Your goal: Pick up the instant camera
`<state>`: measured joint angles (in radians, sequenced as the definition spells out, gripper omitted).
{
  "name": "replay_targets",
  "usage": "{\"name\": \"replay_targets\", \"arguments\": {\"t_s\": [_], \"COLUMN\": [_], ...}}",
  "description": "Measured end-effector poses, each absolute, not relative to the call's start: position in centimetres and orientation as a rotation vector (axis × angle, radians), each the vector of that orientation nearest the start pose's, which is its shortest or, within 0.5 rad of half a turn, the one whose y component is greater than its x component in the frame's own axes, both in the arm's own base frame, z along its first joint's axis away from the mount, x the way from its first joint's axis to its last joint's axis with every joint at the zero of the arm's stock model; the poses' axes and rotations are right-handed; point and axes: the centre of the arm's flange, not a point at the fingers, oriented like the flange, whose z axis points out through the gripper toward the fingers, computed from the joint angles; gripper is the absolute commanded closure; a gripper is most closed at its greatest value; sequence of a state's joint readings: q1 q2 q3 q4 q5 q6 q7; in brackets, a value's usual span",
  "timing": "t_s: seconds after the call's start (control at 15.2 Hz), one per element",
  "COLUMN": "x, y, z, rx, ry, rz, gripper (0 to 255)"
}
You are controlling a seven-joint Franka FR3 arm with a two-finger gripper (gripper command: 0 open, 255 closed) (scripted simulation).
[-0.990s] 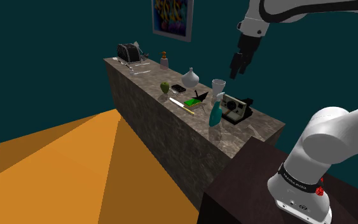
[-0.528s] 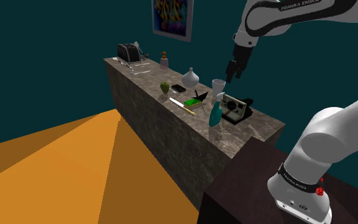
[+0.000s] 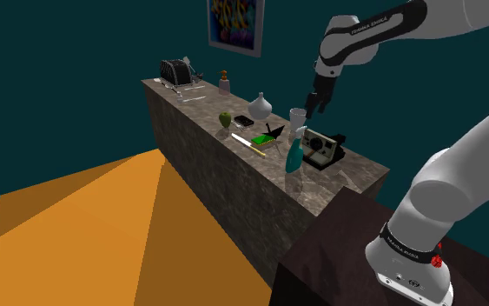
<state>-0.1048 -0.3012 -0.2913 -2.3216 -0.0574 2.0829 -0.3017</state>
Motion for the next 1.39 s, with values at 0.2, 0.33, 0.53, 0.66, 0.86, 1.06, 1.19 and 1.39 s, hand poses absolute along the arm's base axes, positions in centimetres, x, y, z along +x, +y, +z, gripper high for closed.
{"name": "replay_targets", "arguments": {"t_s": [0.2,0.33,0.53,0.66,0.86,1.06,1.19,1.39], "x": [43.9,44.7,46.6,47.5,48.7,50.2,51.0,52.1], "y": [-21.7,-23.6,-26.8,-28.8,-31.9,-34.8,-36.7,-39.6], "z": [43.9,42.3,40.1,38.8,36.4,34.7,32.8,30.5], "rx": [-3.124,-3.123,-3.123,-3.122,-3.121,-3.123,-3.119,-3.117], "ry": [0.115,0.133,0.159,0.177,0.203,0.231,0.247,0.273], "rz": [-0.081,-0.073,-0.061,-0.052,-0.039,-0.042,-0.021,-0.005], "gripper": [0,0,0,0,0,0,0,0]}}
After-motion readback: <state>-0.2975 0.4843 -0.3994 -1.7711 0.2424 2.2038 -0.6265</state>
